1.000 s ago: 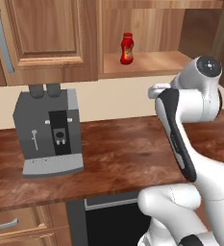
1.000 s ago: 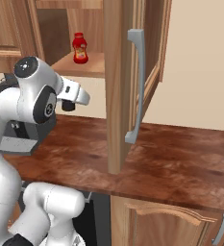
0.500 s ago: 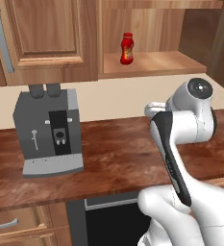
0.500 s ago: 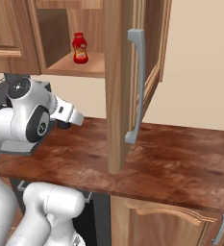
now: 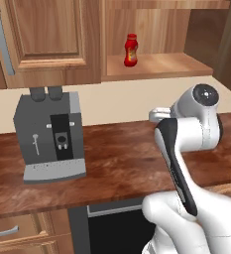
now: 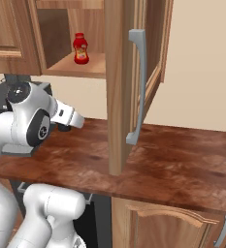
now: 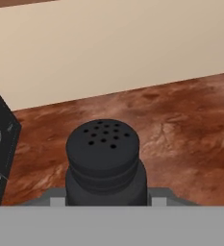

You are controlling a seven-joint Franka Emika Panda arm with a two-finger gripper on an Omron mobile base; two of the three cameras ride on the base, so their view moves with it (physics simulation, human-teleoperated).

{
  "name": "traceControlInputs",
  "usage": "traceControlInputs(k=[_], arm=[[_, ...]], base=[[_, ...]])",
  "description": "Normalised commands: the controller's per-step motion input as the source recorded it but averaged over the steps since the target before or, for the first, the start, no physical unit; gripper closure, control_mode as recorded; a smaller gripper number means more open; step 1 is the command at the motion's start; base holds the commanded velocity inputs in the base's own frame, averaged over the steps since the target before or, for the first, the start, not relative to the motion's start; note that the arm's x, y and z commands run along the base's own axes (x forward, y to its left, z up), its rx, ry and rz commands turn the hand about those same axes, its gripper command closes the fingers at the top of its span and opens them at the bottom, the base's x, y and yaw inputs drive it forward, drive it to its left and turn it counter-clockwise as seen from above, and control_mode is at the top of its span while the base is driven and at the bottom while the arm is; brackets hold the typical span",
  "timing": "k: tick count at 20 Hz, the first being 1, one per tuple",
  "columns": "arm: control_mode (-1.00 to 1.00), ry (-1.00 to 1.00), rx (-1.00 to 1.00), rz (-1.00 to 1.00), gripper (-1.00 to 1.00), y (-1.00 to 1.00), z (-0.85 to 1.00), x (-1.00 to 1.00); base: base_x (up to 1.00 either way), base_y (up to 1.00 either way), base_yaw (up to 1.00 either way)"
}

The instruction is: Move the ketchup and shaker from the cabinet to the dining counter.

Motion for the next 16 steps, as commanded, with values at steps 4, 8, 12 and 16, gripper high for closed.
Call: traceControlInputs(k=[4,8,12,16], arm=[[1.0,0.0,0.0,0.0,1.0,0.0,0.0,0.0],[1.0,0.0,0.0,0.0,1.0,0.0,0.0,0.0],[1.0,0.0,0.0,0.0,1.0,0.0,0.0,0.0],[1.0,0.0,0.0,0.0,1.0,0.0,0.0,0.0]], base=[[-0.4,0.1,0.08],[-0.73,0.2,0.21],[-0.63,0.22,0.4],[-0.26,0.05,0.9]])
